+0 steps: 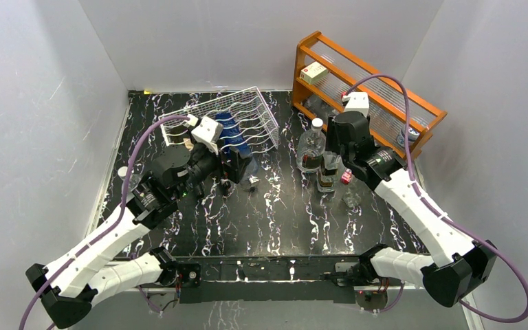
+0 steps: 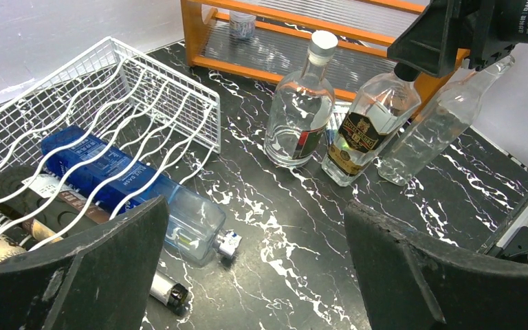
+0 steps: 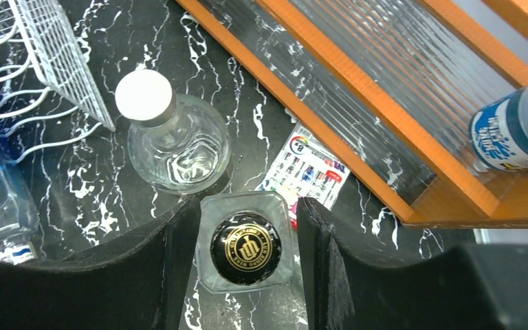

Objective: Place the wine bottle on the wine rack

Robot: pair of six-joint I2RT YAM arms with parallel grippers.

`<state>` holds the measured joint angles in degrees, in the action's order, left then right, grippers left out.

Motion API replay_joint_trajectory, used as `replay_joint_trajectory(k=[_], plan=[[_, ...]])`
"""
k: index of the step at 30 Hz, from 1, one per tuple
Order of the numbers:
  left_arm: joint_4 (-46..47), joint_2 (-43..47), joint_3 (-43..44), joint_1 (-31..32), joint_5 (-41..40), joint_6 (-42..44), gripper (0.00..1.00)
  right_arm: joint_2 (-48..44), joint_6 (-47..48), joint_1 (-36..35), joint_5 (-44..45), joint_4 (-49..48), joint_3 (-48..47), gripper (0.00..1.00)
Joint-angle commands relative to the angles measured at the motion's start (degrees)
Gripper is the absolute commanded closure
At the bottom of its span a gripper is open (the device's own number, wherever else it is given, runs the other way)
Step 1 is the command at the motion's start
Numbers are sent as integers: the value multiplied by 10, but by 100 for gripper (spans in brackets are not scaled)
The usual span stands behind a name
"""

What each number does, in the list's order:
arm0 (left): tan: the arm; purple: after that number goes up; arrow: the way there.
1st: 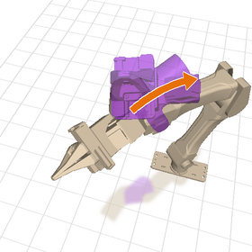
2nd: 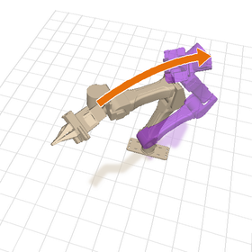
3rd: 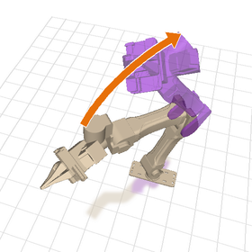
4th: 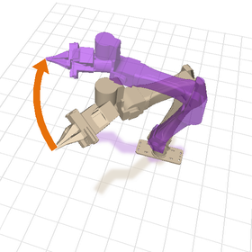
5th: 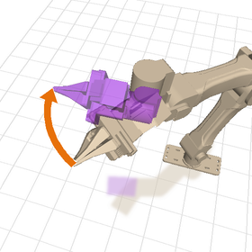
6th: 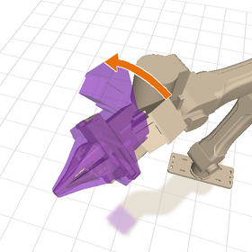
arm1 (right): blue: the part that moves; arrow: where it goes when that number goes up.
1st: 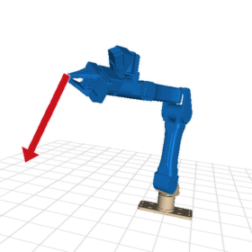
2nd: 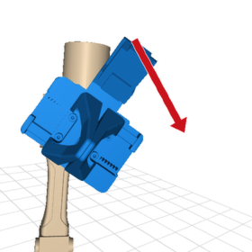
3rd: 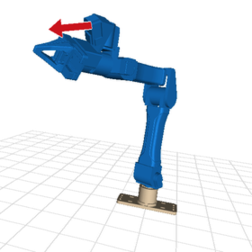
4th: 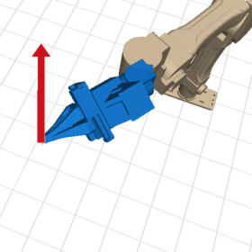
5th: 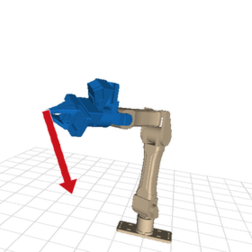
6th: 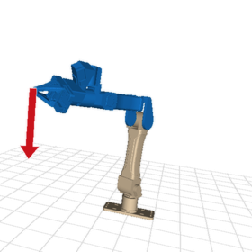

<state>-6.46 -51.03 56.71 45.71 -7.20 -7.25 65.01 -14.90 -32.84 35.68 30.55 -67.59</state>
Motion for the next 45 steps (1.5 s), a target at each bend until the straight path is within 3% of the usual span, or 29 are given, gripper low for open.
replay_joint_trajectory(k=[1, 6, 14, 22, 28, 36, 45], plan=[[18, 4, -4, -2, 7, -7, 2, -18, -14, 5, -29, -4, 3, 38], [21, 0, -5, -2, 8, -8, 2, -24, -16, 8, -31, -12, 18, 48], [24, -9, -10, -2, 12, -11, 2, -37, -7, 8, -43, -44, 47, 49], [39, -20, -22, -2, 26, -7, 2, -52, 7, 8, -64, -43, 39, 85], [80, -41, -54, -2, 93, 5, 2, -66, 21, 9, -131, -30, 20, 100], [159, -113, -84, -2, 207, -15, 3, -68, 19, 9, -283, -26, -3, 100], [178, -166, -118, -2, 197, 15, 2, -67, -26, 8, -402, -76, 15, 100]])
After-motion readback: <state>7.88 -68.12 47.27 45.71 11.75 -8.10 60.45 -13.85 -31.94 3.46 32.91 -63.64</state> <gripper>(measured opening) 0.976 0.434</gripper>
